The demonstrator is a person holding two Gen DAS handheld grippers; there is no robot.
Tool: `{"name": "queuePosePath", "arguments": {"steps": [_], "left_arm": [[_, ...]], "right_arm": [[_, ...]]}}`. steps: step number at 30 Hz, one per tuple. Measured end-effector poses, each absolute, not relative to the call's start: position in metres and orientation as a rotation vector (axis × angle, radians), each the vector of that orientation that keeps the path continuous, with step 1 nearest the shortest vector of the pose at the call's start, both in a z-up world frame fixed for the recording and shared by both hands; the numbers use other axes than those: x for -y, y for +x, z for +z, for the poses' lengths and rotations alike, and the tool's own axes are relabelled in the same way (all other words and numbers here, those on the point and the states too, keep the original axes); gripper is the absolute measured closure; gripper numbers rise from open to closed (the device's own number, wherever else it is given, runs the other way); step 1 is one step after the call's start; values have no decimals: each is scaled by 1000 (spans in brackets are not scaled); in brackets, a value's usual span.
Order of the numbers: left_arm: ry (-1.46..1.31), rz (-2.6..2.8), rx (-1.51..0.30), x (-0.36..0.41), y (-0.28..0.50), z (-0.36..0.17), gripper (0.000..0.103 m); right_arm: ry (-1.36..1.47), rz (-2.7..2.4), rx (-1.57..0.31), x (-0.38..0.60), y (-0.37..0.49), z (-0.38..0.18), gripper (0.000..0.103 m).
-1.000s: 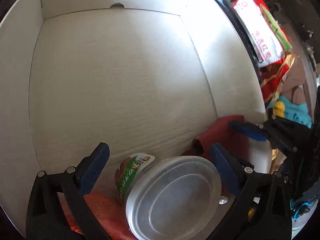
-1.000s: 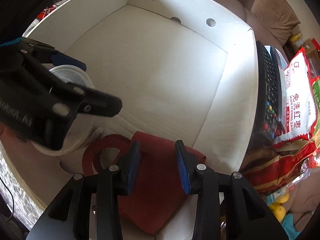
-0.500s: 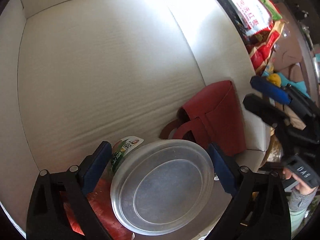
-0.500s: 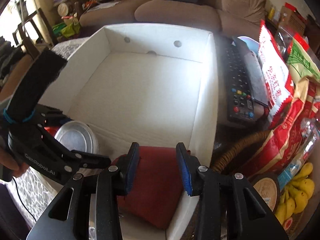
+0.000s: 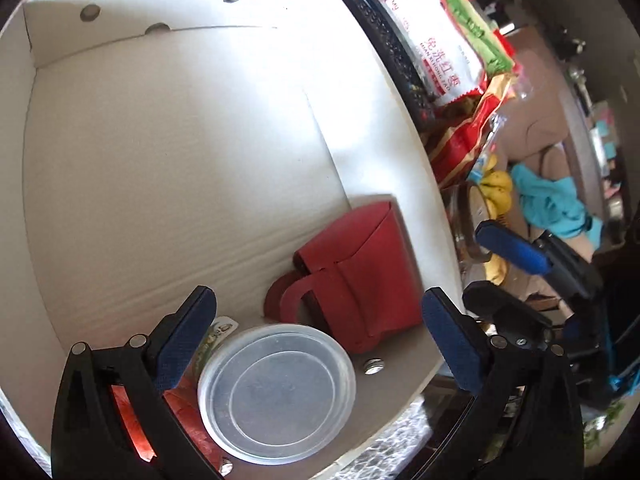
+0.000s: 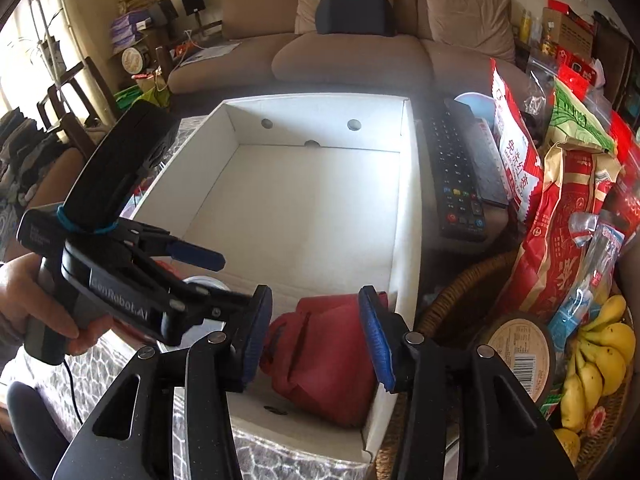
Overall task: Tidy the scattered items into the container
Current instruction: 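Grasp the red handbag with the right tool and shift it in the tray while the left tool withdraws, then open the right tool and withdraw both tools from the tray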
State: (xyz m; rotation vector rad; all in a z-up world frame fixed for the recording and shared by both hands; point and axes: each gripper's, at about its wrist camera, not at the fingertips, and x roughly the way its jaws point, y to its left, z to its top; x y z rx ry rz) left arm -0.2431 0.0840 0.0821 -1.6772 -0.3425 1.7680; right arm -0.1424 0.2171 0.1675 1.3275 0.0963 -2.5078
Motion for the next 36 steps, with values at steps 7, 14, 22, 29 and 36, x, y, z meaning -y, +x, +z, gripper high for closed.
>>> {"name": "queuePosePath", "arguments": {"steps": [7, 14, 22, 29, 36], "left_arm": [[-1716, 1838, 247, -88, -231, 91, 0], [-1491, 2207, 231, -12, -186, 159, 0], [-1370, 2523, 12, 42, -98, 192, 0], [-1392, 2602, -52, 58, -42, 193, 0], [-1321, 2605, -60, 54, 11, 209, 0]], "right_arm": [[1299, -2541, -97, -213, -133, 171, 54], [1260, -2600, -146, -198, -103, 174, 28], [1218, -2682, -244, -165, -54, 179, 24], [1189, -2707, -74, -150, -7, 184, 23], [1154, -2734, -34, -140, 35, 197, 23]]}}
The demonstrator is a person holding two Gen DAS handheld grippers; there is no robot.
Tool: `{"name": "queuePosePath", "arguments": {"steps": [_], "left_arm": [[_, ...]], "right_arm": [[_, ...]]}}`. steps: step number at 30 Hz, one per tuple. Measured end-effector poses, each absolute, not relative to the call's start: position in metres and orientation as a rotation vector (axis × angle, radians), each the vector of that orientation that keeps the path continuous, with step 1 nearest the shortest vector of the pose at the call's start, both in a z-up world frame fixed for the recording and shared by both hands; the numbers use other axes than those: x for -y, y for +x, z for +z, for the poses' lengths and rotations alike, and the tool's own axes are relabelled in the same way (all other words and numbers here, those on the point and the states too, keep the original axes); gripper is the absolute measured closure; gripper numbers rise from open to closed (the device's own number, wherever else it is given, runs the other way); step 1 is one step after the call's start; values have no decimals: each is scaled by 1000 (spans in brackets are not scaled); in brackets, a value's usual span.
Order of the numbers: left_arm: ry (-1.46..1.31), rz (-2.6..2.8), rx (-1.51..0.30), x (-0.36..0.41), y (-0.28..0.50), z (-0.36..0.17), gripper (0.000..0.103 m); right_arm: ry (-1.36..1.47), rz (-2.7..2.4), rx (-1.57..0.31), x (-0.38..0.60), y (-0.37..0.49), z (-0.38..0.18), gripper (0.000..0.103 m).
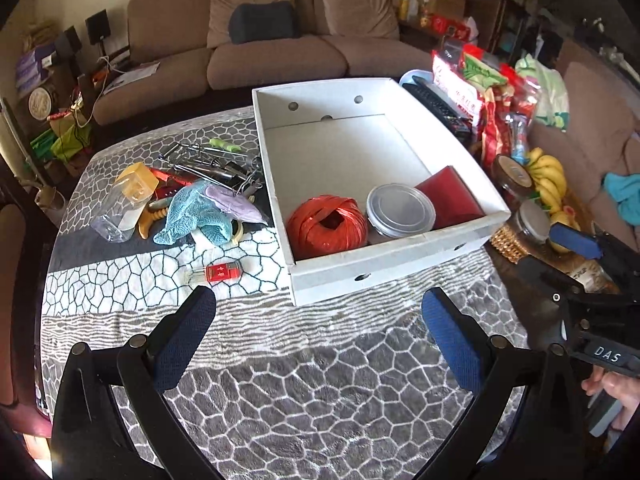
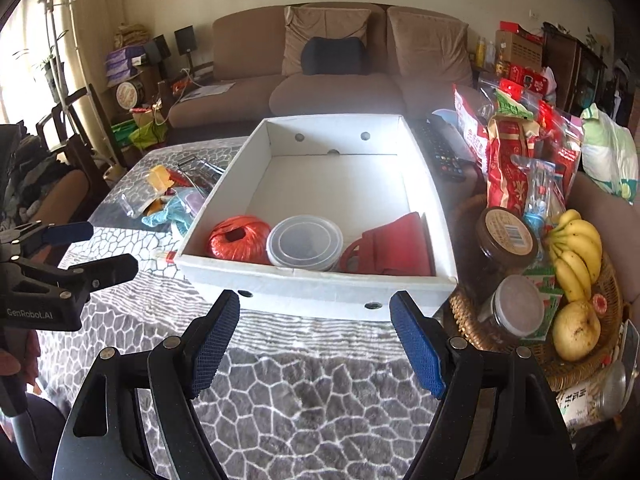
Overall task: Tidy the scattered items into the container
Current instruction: 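Open the right tool and withdraw both tools from the tray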
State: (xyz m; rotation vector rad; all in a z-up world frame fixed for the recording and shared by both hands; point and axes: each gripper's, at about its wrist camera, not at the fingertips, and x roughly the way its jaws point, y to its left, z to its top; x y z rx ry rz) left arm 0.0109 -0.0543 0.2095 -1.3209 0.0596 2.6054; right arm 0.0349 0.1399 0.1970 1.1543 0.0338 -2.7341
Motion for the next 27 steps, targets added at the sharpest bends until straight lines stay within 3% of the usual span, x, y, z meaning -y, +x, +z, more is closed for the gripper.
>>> {"name": "queuePosePath", "arguments": {"steps": [2, 4, 5, 14, 27], "left_arm": [[-1294, 2620, -61, 54, 25, 216, 0], [-1267, 2631, -56, 55, 38, 222, 0], [-1257, 2635, -54, 56, 44, 225, 0], [-1196, 2662, -79, 74, 88, 238, 0], [-1208, 2855, 198, 206, 92, 192, 0]], "right_arm": [[1140, -2739, -10, -141, 46, 202, 21], [1136, -2744, 3, -140, 56, 206, 12], [1133, -2754, 0, -138, 60, 209, 1], [1072, -2754, -14, -106, 94, 224, 0], [1067, -2638, 57, -34, 78, 184, 0]]}}
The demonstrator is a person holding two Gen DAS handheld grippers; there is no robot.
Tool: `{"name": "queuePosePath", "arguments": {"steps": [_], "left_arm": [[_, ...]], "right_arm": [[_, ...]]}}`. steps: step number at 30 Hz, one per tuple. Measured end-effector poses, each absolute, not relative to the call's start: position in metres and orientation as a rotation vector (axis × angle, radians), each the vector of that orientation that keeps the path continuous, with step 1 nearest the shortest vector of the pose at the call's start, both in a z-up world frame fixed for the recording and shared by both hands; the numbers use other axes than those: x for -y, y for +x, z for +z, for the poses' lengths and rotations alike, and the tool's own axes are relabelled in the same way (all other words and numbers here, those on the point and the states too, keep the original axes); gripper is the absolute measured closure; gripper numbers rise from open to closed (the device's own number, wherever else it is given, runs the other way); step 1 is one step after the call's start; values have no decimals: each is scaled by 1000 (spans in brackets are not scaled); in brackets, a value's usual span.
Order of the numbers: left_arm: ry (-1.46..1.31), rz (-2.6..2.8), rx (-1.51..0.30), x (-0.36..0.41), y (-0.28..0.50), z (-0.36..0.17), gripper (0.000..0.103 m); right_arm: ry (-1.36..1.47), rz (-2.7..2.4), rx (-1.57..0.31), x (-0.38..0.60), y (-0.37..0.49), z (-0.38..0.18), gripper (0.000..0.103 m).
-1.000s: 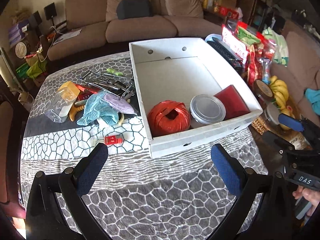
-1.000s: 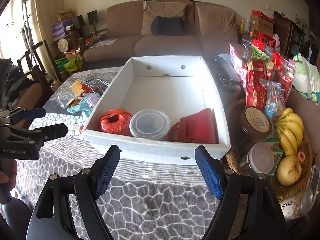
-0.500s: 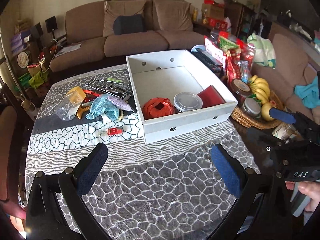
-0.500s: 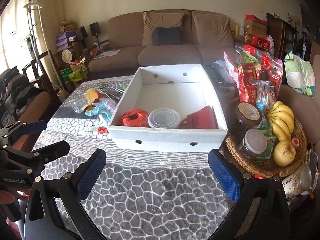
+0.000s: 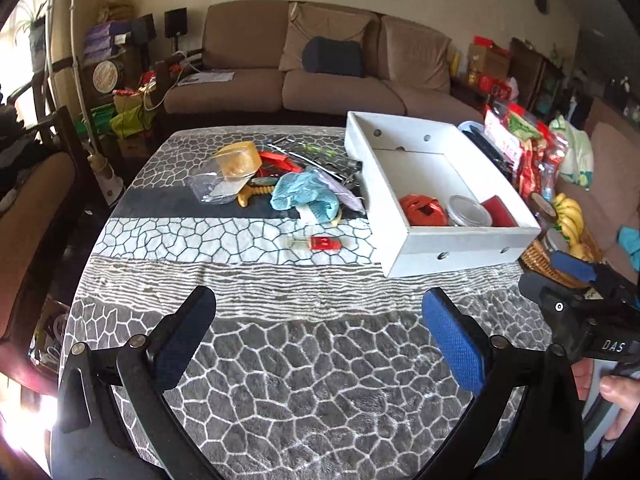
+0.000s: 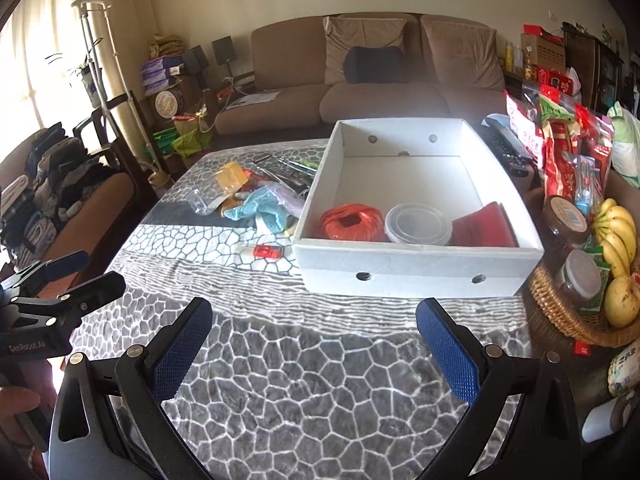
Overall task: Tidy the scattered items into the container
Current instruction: 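Open the right tool and withdraw both tools from the tray, then reach the right tool to the yellow-lidded clear container and close on it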
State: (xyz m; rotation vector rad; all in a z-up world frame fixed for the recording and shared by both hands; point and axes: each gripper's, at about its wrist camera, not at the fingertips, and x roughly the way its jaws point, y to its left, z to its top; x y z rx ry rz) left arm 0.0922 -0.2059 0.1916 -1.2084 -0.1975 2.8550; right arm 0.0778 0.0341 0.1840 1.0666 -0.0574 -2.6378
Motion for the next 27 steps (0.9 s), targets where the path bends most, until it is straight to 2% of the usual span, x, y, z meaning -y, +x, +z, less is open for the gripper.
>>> {"name": "queuePosePath", "arguments": {"steps": [8, 11, 14, 22, 24, 27], "left_arm": [[-1319, 2867, 362, 272, 71, 137, 0], [-1348, 2851, 456, 287, 57, 118, 0], [-1377, 2850, 470, 297, 40, 104, 0], [-1364, 2856, 654, 330, -3, 98, 0], [-1353, 2857, 699, 341, -12, 101, 0], [-1305, 2922, 725, 359, -17, 111, 0]], "right_arm": [[1047, -2541, 178, 9, 51, 139, 0], [1052, -2487, 145, 27, 44, 123, 0], [1113, -2421, 77, 48, 34, 107, 0], [1081, -2272, 60, 90, 11, 98, 0], [1091, -2217, 105, 99, 4, 90, 0], [1151, -2119, 271, 105, -11, 78, 0]]}}
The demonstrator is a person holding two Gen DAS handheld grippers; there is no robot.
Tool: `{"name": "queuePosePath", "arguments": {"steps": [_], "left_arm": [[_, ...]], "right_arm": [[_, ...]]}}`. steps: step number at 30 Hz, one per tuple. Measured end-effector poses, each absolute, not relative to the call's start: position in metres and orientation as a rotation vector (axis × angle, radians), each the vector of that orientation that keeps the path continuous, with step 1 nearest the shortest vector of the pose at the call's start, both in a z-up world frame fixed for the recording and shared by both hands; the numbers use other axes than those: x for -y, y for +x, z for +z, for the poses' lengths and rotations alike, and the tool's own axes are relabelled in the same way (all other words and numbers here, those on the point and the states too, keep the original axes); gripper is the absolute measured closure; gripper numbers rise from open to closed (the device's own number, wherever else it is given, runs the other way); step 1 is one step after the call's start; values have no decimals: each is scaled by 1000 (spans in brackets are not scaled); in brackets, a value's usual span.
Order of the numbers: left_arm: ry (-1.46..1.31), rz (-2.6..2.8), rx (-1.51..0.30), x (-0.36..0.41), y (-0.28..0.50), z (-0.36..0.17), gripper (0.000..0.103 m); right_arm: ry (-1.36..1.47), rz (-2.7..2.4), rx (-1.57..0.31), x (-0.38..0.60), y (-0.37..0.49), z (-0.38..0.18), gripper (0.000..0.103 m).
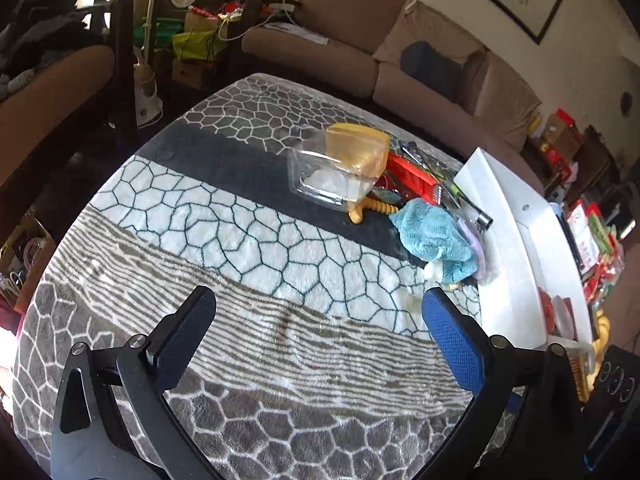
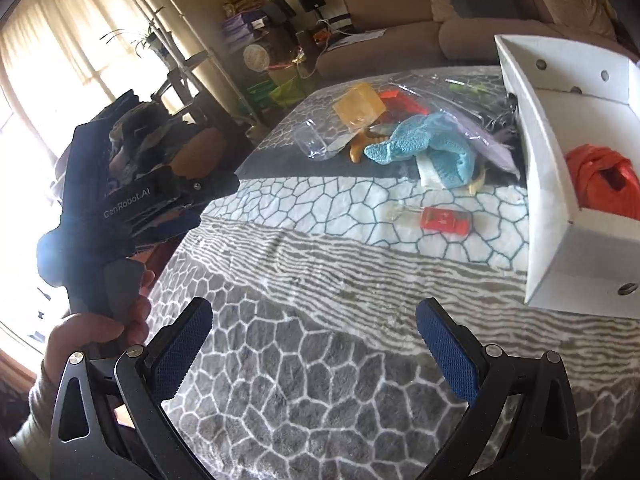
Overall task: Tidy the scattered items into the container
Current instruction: 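Reach the right tool to the yellow-lidded clear container and close on it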
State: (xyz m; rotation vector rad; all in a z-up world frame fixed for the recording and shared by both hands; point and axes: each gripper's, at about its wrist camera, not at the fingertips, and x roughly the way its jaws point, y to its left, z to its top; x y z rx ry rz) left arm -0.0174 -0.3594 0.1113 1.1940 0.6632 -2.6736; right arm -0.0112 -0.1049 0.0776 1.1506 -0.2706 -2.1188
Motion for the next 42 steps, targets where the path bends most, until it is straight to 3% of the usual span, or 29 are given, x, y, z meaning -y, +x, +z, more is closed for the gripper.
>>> {"name": "queuePosePath", "arguments": {"steps": [3, 9, 21, 31, 32, 33, 34, 42], "left_arm": [[1124, -2657, -778, 382, -12, 116, 0], [1133, -2542, -966, 412, -12, 101, 0], [1175, -2511, -1094, 424, -17, 90, 0], [1203, -2533, -1117, 421, -22, 91, 0], [1203, -2532, -1124, 422, -22, 91, 0], [1202, -2530, -1132, 422, -22, 91, 0], [1202, -2528, -1137, 423, -21, 90, 0], [1199, -2497, -1200, 435, -17, 85, 0]], "right_arm": [[1176, -2054, 393, 113, -28, 73, 0], [1121, -2076, 390, 160, -72, 81, 0], [1307, -1954, 942, 197, -205, 37, 0], [1315, -1996, 953, 215, -250, 23, 0], [1315, -2013, 934, 217, -252, 24, 7], [1331, -2031, 905, 220, -253, 24, 24], [1355, -2036, 871, 223, -253, 22, 32], [1323, -1954, 792, 224, -228, 27, 43]]}}
